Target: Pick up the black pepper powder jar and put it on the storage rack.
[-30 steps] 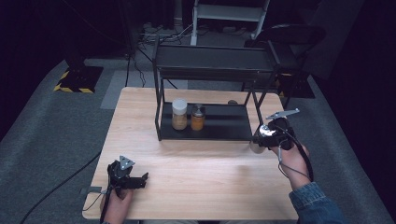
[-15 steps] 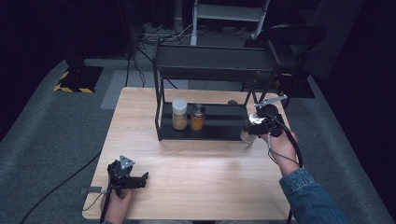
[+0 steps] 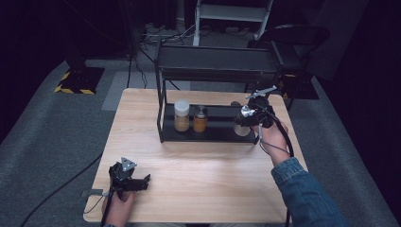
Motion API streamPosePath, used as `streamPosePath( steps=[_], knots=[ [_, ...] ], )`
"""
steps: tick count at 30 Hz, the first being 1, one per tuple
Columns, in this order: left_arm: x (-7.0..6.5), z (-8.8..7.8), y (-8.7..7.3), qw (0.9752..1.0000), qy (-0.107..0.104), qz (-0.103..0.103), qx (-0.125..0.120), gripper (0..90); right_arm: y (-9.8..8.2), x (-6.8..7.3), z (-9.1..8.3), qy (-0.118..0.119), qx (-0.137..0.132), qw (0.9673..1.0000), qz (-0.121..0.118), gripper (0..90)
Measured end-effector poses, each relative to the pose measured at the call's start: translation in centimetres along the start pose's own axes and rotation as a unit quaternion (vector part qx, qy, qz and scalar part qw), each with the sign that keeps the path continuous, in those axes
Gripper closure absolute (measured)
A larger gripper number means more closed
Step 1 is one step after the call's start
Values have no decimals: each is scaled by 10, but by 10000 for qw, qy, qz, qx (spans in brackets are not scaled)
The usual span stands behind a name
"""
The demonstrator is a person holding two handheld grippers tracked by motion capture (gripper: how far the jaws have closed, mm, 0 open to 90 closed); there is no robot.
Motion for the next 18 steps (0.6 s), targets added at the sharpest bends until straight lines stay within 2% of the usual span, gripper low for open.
streamPosePath(
  steps=[5,18],
  knots=[
    [0,0,0,10000,0,0,1,2,10,1,14,29,37,10000,-81,312],
    [0,0,0,10000,0,1,1,2,28,-1,52,115,179,9998,-11,312]
  ],
)
Point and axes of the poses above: each handheld gripper's, and its own axes: z roughly forward along the jaws, y roughly out of its top, x roughly to its left, the point moved 6 cm from there along z, roughly forward along the jaws, and after that the axes turned 9 degrees about -z, right-handed, at the moved point
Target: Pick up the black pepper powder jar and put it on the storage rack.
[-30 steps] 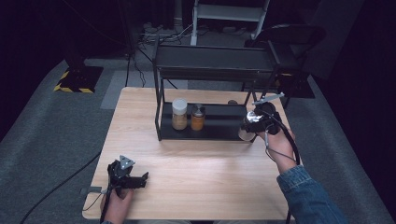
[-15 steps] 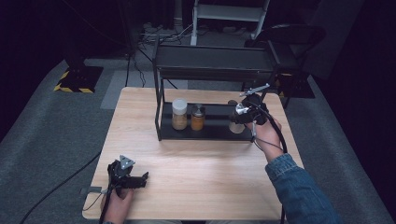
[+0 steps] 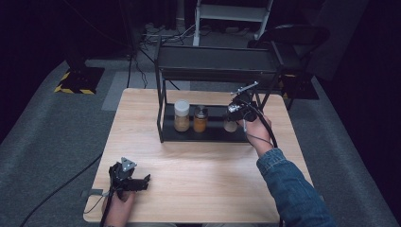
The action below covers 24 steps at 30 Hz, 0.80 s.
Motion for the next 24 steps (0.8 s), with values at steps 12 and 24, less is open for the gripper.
streamPosePath(
  steps=[12,24],
  knots=[
    [0,0,0,10000,0,-1,0,2,8,-10,43,2,186,9998,115,312],
    [0,0,0,10000,0,1,0,2,10,-14,73,-17,293,9994,161,312]
  ],
)
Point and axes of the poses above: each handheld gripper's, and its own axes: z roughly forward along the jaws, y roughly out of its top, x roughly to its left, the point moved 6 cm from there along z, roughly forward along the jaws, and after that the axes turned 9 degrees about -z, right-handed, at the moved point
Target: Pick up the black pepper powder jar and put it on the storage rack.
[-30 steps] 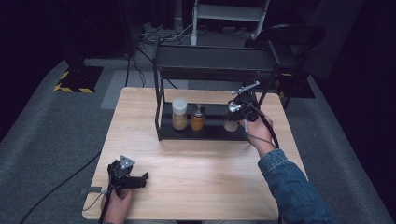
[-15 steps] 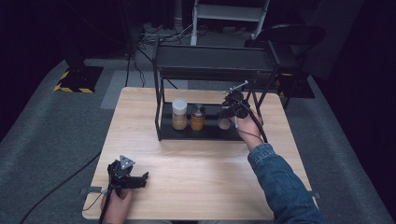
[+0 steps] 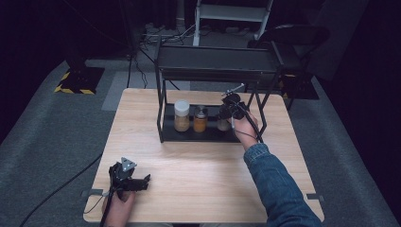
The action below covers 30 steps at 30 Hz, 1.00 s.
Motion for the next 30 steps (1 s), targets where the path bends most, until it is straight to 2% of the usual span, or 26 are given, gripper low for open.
streamPosePath(
  steps=[10,22,29,30],
  knots=[
    [0,0,0,10000,0,-1,0,2,1,0,16,-63,79,9999,62,312],
    [0,0,0,10000,0,-2,0,2,-4,-5,31,-18,90,9997,223,311],
    [0,0,0,10000,0,-2,0,2,-4,-3,33,-65,83,9998,165,306],
    [0,0,0,10000,0,-2,0,2,-4,-4,32,-32,75,9998,153,284]
  ],
)
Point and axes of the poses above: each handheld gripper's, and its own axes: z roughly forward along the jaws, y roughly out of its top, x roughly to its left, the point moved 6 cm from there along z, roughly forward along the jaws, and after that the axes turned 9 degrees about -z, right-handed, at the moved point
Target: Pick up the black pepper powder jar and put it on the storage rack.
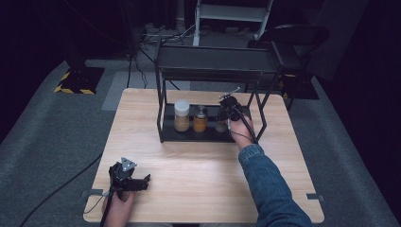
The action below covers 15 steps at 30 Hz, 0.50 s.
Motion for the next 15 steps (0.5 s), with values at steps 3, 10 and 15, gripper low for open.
streamPosePath(
  steps=[3,10,15],
  knots=[
    [0,0,0,10000,0,1,-1,2,-1,-1,-5,15,-80,10000,47,164],
    [0,0,0,10000,0,-1,0,2,-4,5,-36,-24,-170,9998,72,110],
    [0,0,0,10000,0,-1,0,2,-12,8,-63,-46,-275,9996,-42,109]
  ],
)
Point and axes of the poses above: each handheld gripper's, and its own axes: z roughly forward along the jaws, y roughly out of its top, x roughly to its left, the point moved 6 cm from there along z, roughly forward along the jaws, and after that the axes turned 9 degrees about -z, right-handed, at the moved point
